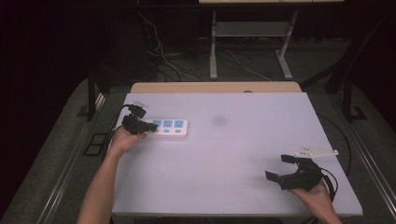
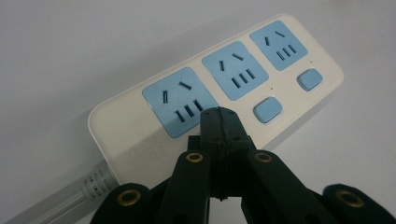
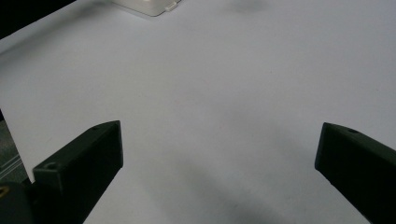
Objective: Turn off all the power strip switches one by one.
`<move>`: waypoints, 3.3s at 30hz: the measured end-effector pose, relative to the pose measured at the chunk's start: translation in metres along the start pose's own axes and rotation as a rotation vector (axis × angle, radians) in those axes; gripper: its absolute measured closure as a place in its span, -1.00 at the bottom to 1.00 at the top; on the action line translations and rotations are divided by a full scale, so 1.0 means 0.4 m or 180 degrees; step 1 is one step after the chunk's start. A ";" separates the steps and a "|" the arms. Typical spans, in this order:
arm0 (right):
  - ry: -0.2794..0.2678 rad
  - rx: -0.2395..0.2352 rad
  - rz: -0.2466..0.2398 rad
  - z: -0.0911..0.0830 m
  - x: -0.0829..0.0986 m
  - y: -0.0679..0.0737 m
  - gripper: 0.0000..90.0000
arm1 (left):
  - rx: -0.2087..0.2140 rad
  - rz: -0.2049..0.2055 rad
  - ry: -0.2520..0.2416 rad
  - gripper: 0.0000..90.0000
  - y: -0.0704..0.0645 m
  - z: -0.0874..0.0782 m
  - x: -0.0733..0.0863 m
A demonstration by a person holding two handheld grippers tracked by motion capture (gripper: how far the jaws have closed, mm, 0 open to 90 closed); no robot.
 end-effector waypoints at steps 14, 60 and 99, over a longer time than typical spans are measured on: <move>0.0009 -0.0005 -0.0026 0.001 0.000 0.003 -0.99 | 0.0107 -0.0108 -0.0014 1.00 0.009 0.004 0.001; -0.0026 -0.0011 0.0020 -0.003 0.000 -0.003 -0.99 | -0.0072 -0.0013 -0.0415 0.47 -0.038 -0.089 -0.007; -0.0102 -0.0083 0.0020 -0.018 0.006 0.019 -0.99 | 0.0271 0.0289 -0.1070 -1.00 -0.294 -0.088 0.200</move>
Point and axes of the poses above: each handheld gripper's, and its own axes: z roughly forward along the jaws, x roughly out of its underside, y roughly to its left, the point moved 5 cm from there along z, roughly forward along the jaws, and after that the axes turned 15 degrees about y, right-handed, at the moved point
